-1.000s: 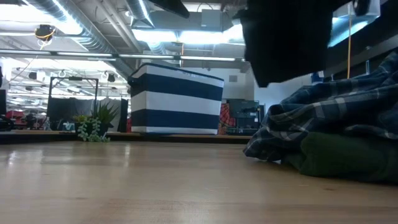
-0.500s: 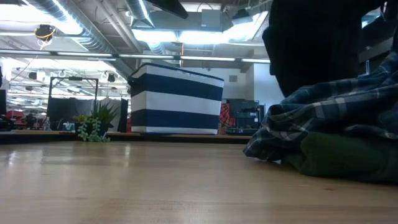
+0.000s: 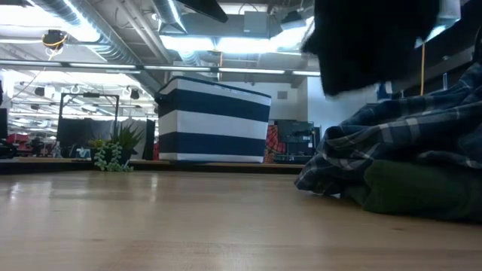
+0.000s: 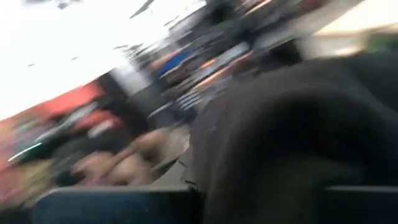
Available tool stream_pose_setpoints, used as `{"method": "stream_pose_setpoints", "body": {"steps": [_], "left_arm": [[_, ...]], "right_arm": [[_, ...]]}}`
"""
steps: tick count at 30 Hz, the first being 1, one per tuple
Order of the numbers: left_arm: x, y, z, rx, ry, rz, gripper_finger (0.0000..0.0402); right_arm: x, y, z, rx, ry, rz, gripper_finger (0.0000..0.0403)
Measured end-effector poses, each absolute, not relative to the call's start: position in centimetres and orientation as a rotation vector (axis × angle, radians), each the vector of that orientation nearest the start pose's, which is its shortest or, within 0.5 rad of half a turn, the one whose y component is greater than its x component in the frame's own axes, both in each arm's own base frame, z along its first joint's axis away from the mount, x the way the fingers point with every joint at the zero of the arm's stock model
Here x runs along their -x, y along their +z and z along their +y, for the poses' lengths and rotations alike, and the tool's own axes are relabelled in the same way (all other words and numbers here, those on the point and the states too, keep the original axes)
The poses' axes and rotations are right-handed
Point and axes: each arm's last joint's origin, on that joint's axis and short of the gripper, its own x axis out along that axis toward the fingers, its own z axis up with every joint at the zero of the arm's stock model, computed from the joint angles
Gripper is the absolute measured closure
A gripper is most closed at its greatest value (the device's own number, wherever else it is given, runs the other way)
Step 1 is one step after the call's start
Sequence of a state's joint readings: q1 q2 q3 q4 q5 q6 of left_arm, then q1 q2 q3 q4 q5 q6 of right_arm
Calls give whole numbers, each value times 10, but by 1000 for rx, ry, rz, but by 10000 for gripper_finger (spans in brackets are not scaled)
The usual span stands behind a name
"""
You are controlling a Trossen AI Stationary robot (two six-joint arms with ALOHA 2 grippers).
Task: Fold Laundry from Bin
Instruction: Stack the folded black shirt on top of the folded blue checkered pants
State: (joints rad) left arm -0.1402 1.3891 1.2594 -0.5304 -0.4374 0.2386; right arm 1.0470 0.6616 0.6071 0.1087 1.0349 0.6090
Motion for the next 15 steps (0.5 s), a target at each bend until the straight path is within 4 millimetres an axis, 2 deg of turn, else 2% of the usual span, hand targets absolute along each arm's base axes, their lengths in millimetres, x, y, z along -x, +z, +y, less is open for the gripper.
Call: {"method": "stream_pose_setpoints", "body": {"steps": [3,5,9,15], "left_arm": [[-296,333,-29,-416,211,668,202],[-296,333,-29,-414,211,668,202],[-296,333,-29,-392,218,665,202],[-296,334,-29,-378,223,658,202]], "right_arm": [[-90,330,115,-647,275,21,362],[-89,339,118,-625,364,56,362],[-89,353,119,-503,435,226,362],[-95,373,108,-431,413,526,362]]}}
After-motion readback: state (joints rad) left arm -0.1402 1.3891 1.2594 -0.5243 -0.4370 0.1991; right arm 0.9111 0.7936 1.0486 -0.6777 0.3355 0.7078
